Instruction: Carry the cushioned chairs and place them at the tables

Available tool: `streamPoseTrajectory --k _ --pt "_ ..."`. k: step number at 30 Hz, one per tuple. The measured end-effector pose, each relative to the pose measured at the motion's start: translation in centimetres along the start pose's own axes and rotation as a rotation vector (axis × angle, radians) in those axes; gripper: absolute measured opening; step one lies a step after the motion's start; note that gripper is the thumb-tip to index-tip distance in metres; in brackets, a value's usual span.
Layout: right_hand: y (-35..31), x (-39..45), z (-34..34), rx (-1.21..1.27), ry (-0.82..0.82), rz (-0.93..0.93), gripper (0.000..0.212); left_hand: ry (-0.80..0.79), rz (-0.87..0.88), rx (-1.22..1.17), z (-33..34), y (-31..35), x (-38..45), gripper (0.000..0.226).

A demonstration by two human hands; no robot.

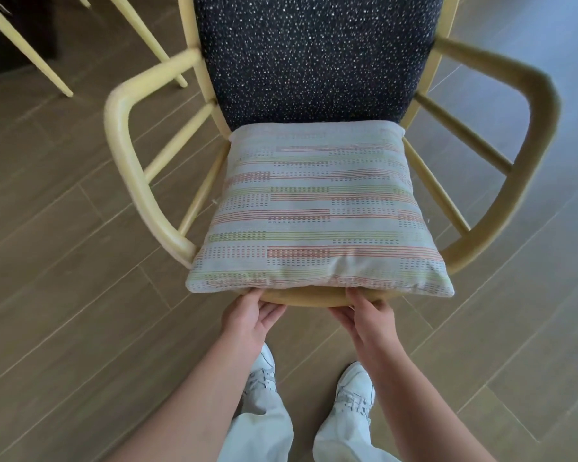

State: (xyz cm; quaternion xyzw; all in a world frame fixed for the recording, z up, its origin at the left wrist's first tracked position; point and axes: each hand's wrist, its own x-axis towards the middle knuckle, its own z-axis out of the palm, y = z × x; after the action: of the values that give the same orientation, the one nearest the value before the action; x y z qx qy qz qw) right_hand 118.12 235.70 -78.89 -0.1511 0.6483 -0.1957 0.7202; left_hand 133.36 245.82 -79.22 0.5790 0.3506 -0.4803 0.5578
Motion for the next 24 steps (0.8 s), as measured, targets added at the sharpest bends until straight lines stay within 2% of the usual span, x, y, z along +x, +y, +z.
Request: streamPoseTrajectory --k 10,15,21,24 --pt "-6.1 -4.9 1.9 -0.047 -0.006 -0.113 0.036 -0.084 0.046 0.053 2.7 3.9 -6.4 0.024" --pt "-9.0 -5.9 3.8 -0.067 -0.026 -0.158 0.032 -0.110 0.127 0.047 4.6 6.2 -7.7 0.027" --pt "-11.2 -6.5 4.9 -0.075 -0.073 -0.249 0.021 -0.153 0.294 0.060 6.5 8.3 -9.0 0.011" --pt "-12.3 -6.8 5.1 -0.067 -0.125 -0.275 0.019 -0.189 0.305 0.037 7.3 9.4 -9.8 0.016"
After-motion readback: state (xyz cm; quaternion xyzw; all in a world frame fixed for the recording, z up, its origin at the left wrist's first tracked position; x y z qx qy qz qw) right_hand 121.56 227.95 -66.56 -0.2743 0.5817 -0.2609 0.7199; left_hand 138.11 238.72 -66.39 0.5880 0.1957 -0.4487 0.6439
